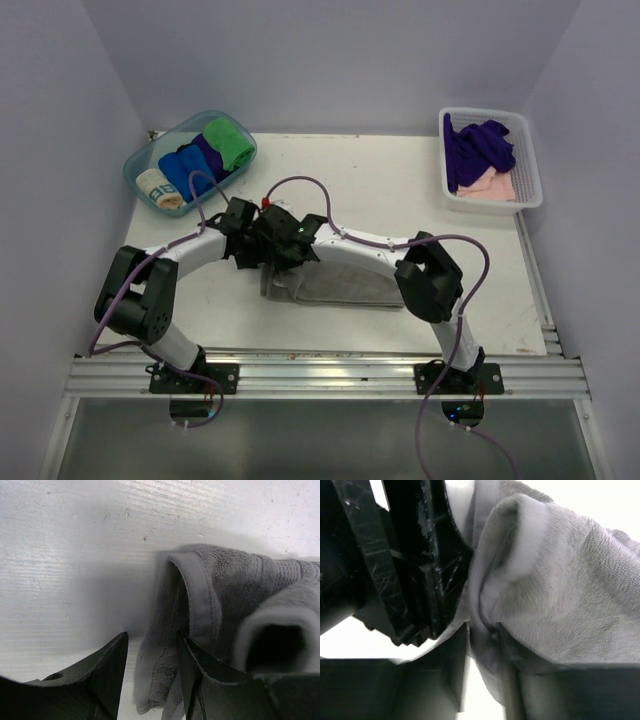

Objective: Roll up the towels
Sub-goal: Fold the towel

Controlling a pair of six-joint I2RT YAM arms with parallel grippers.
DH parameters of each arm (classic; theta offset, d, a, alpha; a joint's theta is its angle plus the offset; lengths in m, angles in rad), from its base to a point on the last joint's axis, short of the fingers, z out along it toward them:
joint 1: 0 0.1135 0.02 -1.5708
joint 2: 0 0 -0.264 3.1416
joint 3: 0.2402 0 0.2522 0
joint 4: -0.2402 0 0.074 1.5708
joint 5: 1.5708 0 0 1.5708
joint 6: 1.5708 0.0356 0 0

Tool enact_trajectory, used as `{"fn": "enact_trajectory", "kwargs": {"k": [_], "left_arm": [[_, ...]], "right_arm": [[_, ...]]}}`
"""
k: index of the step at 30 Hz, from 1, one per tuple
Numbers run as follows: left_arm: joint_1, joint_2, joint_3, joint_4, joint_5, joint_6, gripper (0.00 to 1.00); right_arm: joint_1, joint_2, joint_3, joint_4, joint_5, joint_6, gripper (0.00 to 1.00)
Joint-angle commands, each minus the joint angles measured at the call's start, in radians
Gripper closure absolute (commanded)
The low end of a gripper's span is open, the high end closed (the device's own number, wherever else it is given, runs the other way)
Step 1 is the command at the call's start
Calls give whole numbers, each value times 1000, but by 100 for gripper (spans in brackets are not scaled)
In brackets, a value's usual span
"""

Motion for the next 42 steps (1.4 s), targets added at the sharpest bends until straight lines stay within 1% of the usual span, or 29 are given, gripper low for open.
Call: {"fn": "enact_trajectory", "kwargs": {"k": [1,3,4,5,7,8,10,11,12,13,14,15,17,18,21,23,25,27,29,30,31,32,36,39,42], "left_arm": [[-8,36,-56,-40,-7,-9,51],[-5,31,-50,-55,-19,-9,51],[-4,22,-41,-62,-25,-7,51],[-2,16,-34,-75,-36,-6,51],[4,-4,-18,-89,-38,0,50],[7,-10,-10,-110,-38,2,50],[18,-38,10,-131,-68,11,50],[22,-50,18,-153,-82,13,49],[28,-63,25,-166,-93,16,49],[33,-89,41,-178,-106,16,48],[37,-102,50,-198,-132,17,48],[41,-113,59,-210,-148,17,47],[41,-138,85,-227,-183,19,47],[41,-144,93,-232,-194,20,46],[35,-161,101,-211,-183,28,44],[15,-181,90,-154,-148,32,43],[-36,-178,99,-123,-134,36,42],[-85,-166,113,-86,-117,40,39],[-100,-164,114,-34,-81,49,38],[-107,-165,110,-13,-62,72,41],[-108,-167,107,19,-23,83,41],[-110,-165,105,27,-15,92,41],[-113,-107,142,-17,-54,111,40],[-113,-75,137,6,-65,115,41],[-113,-41,140,17,-65,120,44]], "right_arm": [[14,-24,46,36,-51,-11,62],[14,-52,31,41,-36,-24,53],[14,-90,23,38,-34,-28,47],[14,-110,5,38,-14,-31,45],[11,-163,-18,36,19,-39,44],[8,-227,-56,44,53,-39,44],[-10,-301,-116,59,102,-39,44],[-20,-385,-194,81,125,-39,45],[-50,-423,-237,88,162,-33,46],[-72,-464,-280,95,167,-27,50],[-98,-496,-367,99,170,-19,52],[-163,-559,-412,107,147,-5,55],[-243,-598,-527,107,107,12,57],[-311,-630,-558,102,96,19,59],[-386,-665,-644,92,89,12,59],[-421,-679,-673,84,87,7,60],[-432,-682,-684,84,86,7,60],[-445,-681,-689,82,81,7,60],[-448,-681,-690,81,76,5,60],[-448,-682,-690,81,78,5,60],[-448,-682,-692,81,76,5,60],[-448,-682,-693,82,76,5,60],[-448,-678,-695,85,70,10,60],[-449,-673,-696,87,66,13,60],[-448,-665,-700,89,66,16,60]]}}
